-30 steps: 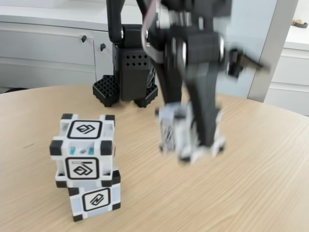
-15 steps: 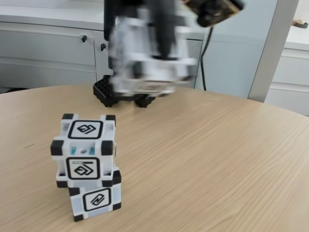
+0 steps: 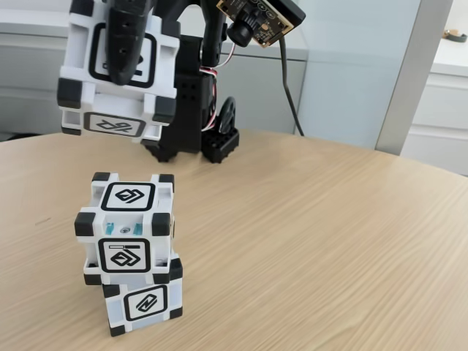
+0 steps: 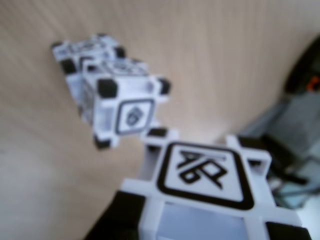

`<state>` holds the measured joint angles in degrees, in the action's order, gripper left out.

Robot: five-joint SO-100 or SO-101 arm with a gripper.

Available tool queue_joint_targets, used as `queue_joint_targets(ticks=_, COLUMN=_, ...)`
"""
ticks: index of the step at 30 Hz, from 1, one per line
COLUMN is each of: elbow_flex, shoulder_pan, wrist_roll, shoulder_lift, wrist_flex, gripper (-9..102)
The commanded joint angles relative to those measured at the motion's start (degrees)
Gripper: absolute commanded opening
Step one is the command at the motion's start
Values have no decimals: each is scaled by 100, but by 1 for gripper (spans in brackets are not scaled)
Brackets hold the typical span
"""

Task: Stack cubes from left to right.

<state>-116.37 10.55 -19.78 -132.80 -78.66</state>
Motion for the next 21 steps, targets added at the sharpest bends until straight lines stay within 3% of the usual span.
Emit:
queue_joint_targets(ticks=1, elbow_flex=220, shoulder_pan=53, wrist_roll=44, shoulder_lift=185, wrist_flex=-18, gripper=0)
queue_joint_targets(ticks=7, elbow_flex=905, shoulder_pan=53, wrist_roll=325, shoulder_lift=598, wrist_flex=-149, gripper=0)
queue_joint_targets(ticks=15, elbow_flex=2241, shoulder_pan=-44, wrist_roll=826, shoulder_lift=1731, wrist_flex=-1635, gripper=0)
queue_joint_targets(ticks=21, elbow_flex=2443, shoulder_pan=-44, wrist_roll=923, shoulder_lift=2303, wrist_flex=-1723, gripper=0)
